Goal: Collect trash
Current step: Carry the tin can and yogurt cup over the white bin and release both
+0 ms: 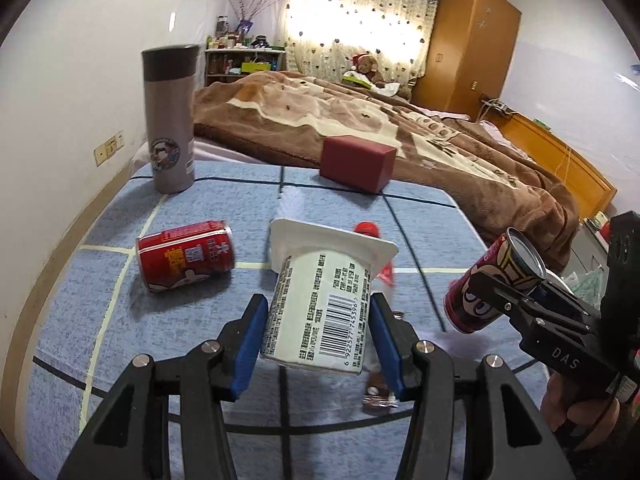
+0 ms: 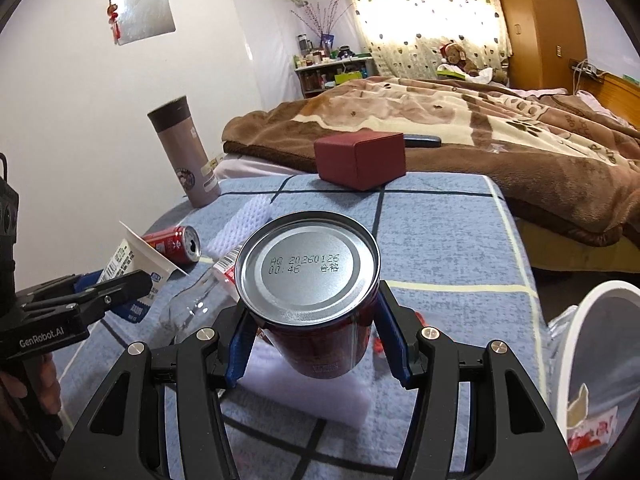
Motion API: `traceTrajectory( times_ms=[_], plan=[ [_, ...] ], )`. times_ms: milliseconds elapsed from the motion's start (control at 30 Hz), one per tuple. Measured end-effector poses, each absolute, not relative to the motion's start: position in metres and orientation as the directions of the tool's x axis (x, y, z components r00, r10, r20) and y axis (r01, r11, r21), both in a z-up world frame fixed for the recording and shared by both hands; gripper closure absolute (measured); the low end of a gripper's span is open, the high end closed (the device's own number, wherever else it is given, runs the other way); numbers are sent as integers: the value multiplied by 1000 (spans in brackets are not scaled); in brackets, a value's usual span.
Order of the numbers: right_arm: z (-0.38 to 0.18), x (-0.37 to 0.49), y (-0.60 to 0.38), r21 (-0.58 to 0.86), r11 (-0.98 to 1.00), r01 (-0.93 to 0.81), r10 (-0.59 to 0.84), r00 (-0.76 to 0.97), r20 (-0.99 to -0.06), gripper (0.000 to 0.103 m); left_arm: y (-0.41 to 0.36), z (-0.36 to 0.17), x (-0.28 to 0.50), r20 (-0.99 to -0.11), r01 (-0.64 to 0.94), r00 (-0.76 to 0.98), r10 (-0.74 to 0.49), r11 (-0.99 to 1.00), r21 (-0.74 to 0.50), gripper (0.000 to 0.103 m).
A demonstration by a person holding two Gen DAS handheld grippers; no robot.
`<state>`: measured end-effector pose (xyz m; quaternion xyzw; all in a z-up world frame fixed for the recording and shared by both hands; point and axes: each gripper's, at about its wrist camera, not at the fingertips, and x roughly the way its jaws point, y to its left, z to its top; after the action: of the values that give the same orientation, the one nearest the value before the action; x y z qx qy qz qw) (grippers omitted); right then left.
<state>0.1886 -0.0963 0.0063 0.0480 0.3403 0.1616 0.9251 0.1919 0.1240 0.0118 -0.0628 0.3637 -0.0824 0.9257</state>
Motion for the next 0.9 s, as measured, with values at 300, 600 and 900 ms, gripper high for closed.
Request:
traceTrajectory(
  times_ms=[300,600,900],
  plan=[
    [18,172,-122,201,951,-235,309,745,-592,47,87,20,185,-646,165,722,-247,969,-186,49],
    [25,157,-159,200,964,-173,258,777,-574,47,41,25,184,-636,247,707,-310,950,-188,49],
    [30,141,-206,187,979,-81,176,802,-571,47,-16,28,184,-632,338,677,-377,922,-189,49]
  ],
)
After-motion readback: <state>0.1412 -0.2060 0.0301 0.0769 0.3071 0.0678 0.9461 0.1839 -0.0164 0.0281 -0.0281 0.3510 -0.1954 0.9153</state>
